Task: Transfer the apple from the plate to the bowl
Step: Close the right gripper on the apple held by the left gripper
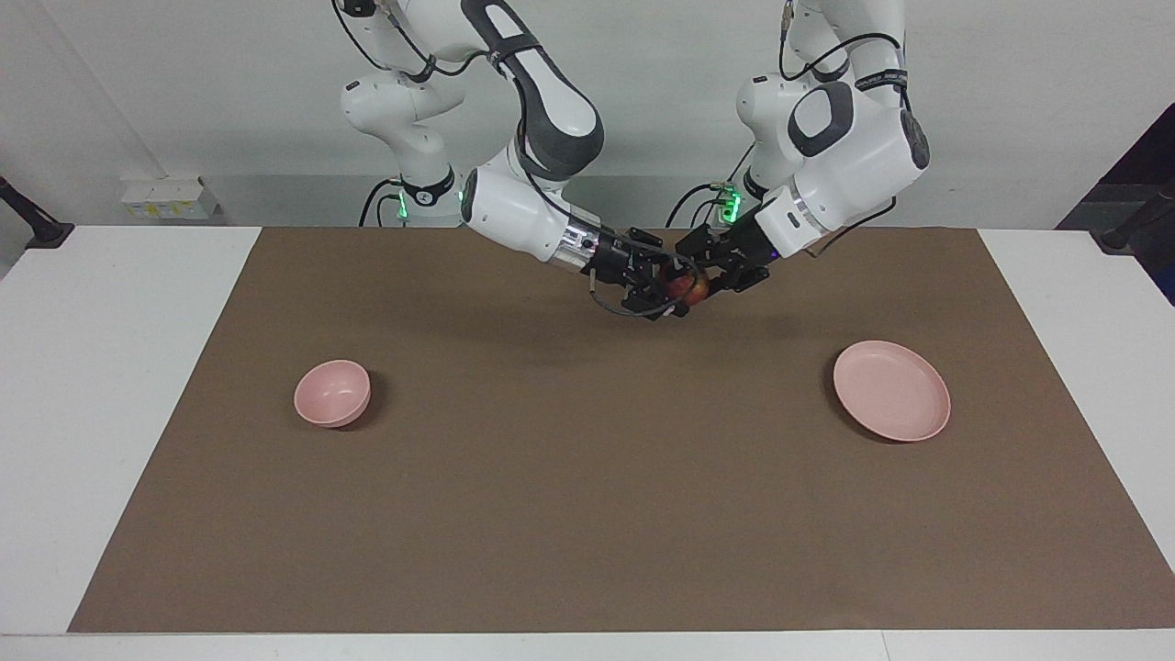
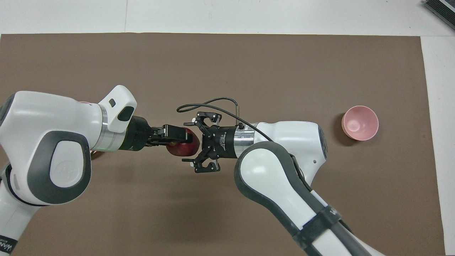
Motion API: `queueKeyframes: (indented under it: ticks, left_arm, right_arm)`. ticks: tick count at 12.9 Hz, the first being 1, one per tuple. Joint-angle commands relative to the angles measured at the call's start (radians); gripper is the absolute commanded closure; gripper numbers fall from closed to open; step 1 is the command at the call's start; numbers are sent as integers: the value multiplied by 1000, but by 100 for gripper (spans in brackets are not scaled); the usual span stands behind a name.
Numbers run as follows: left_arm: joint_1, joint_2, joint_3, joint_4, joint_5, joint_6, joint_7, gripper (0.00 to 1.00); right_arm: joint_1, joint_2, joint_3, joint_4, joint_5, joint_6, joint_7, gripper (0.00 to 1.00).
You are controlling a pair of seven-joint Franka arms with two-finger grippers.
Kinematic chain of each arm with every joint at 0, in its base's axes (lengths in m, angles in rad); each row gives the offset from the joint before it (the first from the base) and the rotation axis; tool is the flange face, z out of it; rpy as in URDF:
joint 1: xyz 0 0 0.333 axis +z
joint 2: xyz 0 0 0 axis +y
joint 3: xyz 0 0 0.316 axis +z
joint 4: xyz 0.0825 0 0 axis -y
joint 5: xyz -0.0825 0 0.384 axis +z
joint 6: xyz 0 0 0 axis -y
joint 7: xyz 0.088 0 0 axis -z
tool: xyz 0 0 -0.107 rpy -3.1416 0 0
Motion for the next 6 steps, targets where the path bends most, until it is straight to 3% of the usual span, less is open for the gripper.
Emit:
queueKeyframes:
  ticks: [1, 5, 6]
  left_arm:
    - [-15, -20, 5, -8, -17, -10, -20, 100]
    - [-13, -18, 5, -5, -15, -12, -20, 100]
    - [-13, -18, 5, -3, -15, -13, -28, 88]
  right_arm:
    - [0, -7, 4, 1, 31, 35, -33, 100]
    - [0, -7, 4, 1, 28, 35, -33, 100]
    - [-1, -7, 4, 1, 26, 35, -33, 100]
